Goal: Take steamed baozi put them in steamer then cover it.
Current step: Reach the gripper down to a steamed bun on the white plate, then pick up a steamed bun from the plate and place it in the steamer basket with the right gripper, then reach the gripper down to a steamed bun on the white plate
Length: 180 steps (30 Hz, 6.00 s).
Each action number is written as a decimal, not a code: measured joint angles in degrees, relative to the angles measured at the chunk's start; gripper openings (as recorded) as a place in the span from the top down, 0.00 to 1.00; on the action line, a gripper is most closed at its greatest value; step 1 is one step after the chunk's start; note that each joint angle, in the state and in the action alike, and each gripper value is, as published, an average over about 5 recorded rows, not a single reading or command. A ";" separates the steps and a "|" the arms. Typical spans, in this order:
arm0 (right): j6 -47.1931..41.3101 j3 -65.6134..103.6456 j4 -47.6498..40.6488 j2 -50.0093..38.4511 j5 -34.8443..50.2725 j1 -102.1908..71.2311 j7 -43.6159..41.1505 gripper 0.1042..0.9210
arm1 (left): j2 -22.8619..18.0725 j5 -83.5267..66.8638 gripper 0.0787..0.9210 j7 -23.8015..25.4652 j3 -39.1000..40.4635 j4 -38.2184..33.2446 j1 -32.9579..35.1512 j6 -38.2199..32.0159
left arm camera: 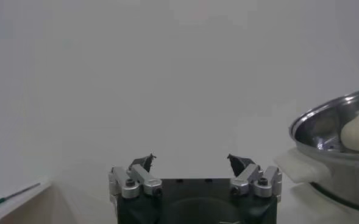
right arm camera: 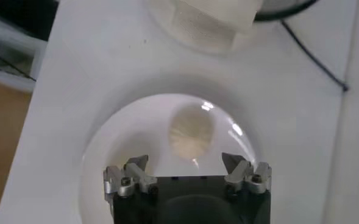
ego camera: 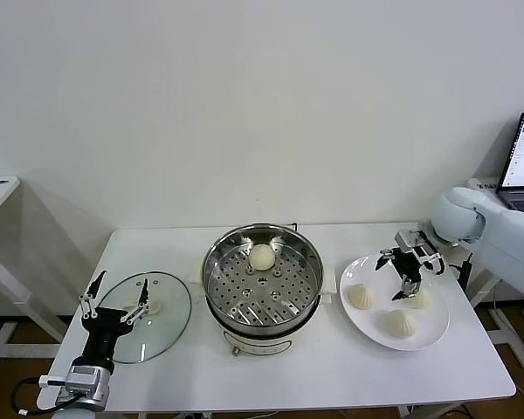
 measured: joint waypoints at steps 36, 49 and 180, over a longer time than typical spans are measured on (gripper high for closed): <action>-4.24 6.22 -12.01 11.90 -4.08 -9.12 3.92 0.12 | -0.16 0.04 0.12 0.30 -0.09 2.27 -1.38 -0.18; -4.27 7.19 -12.24 12.09 -5.29 -9.85 3.75 0.31 | -0.35 0.04 0.12 0.24 0.00 2.13 -1.22 -0.26; -11.23 -4.74 8.87 -7.11 3.05 6.50 -8.14 0.12 | 0.61 0.96 0.12 -0.38 -0.86 -0.28 -0.21 0.47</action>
